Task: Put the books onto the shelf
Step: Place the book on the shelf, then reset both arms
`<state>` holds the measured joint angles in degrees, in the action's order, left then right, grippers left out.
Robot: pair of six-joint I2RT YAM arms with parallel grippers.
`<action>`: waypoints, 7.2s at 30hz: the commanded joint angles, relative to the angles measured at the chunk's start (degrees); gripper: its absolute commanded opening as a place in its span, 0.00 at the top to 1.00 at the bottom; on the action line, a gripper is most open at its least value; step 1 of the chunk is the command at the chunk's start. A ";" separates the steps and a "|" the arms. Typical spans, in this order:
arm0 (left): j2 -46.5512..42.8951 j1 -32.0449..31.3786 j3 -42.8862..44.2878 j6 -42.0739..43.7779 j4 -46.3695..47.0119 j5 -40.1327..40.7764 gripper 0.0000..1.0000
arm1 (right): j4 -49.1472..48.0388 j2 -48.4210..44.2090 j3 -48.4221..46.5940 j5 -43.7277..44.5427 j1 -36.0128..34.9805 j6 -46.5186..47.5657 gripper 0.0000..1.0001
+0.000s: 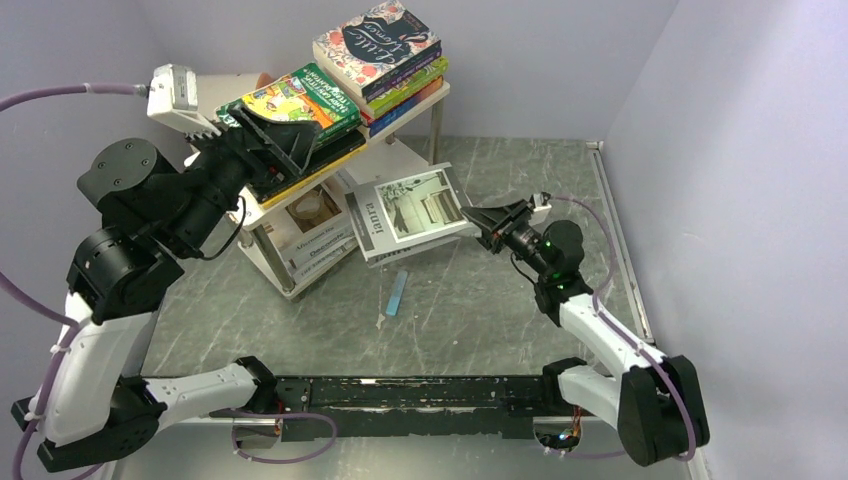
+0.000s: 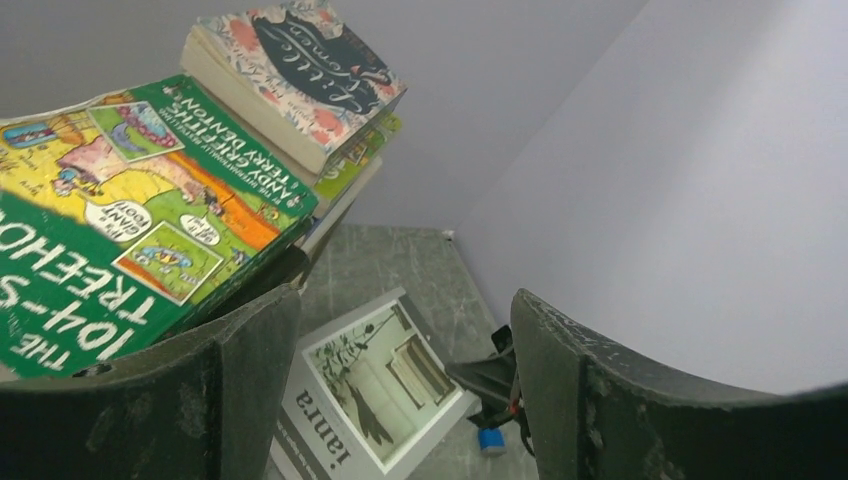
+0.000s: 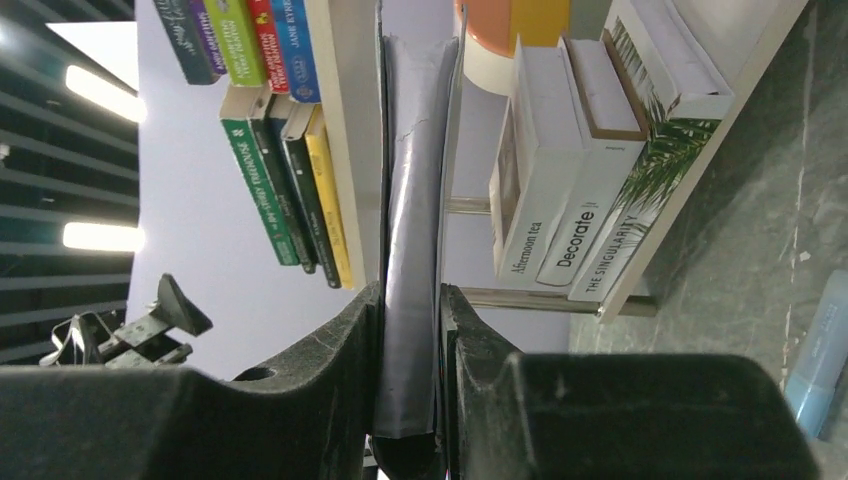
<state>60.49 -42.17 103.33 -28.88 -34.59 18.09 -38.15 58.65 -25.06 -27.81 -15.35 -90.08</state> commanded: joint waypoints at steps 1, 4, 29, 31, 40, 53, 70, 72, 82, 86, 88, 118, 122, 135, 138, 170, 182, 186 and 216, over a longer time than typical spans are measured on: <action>-2.47 0.24 -0.96 1.88 -4.37 1.52 0.19 | 0.59 3.40 -6.10 1.11 -2.31 4.33 0.73; -4.19 0.26 -1.64 1.77 -6.34 2.52 0.19 | -1.88 7.11 -8.26 2.51 -4.40 4.72 0.72; -7.47 0.26 -2.76 0.61 -9.09 3.30 0.19 | -12.68 44.87 -36.72 16.37 -24.57 9.55 0.70; -7.65 0.17 -3.06 0.58 -9.01 3.49 0.19 | -12.94 46.32 -37.84 16.76 -24.79 9.53 0.70; -7.56 0.17 -2.96 0.69 -9.44 3.92 0.19 | -12.30 50.11 -40.66 16.01 -25.02 11.03 0.65; -6.53 0.26 -2.21 1.28 -10.54 3.64 0.19 | 10.01 44.06 -46.15 21.77 -25.62 32.14 0.23; -9.21 0.23 -5.06 4.32 -12.37 -0.49 0.17 | 28.72 39.93 -53.81 36.67 -27.27 51.87 0.12; -10.22 0.21 -6.09 4.80 -13.57 -0.62 0.16 | 30.82 36.18 -51.77 38.31 -27.21 53.36 0.10; -14.47 0.24 -3.70 4.56 -27.65 10.16 0.14 | 64.65 14.19 -43.89 45.47 -26.84 58.92 0.00; -17.17 0.20 -4.04 1.95 -34.83 15.17 0.10 | 67.87 1.72 -37.91 47.84 -26.95 59.62 0.00; -19.30 0.27 -5.17 1.28 -36.94 17.10 0.09 | 69.78 -3.53 -36.77 50.08 -26.95 59.84 0.00; -21.77 0.24 1.23 2.87 -43.91 18.95 0.03 | 83.26 -13.51 -51.58 57.48 -26.93 64.05 0.00; -22.68 0.24 -1.13 2.94 -42.11 17.99 0.03 | 82.29 -14.17 -49.74 56.39 -26.95 63.98 0.00; -23.09 0.17 -3.41 3.52 -39.34 17.47 0.03 | 81.78 -12.60 -49.42 54.07 -26.92 63.33 0.00; -23.06 0.19 -3.31 3.57 -39.33 17.44 0.03 | 81.96 -12.20 -49.97 54.18 -26.97 63.28 0.00; -22.78 0.24 -2.98 2.85 -39.72 16.74 0.03 | 83.68 -10.93 -53.00 52.09 -26.98 63.54 0.00; -22.60 0.19 -2.96 2.54 -39.79 16.72 0.03 | 84.56 -11.12 -53.49 55.22 -26.95 64.56 0.00; -22.56 0.20 -2.96 2.35 -40.02 16.66 0.03 | 84.12 -11.68 -53.16 55.00 -26.93 64.68 0.00; -22.62 0.18 -3.31 2.25 -39.91 16.72 0.03 | 81.07 -14.29 -52.04 51.66 -26.97 67.04 0.00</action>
<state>37.78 -42.19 100.01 -26.39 -75.24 35.48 45.28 45.74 -77.32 25.65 -42.33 -24.67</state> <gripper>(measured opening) 0.969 0.997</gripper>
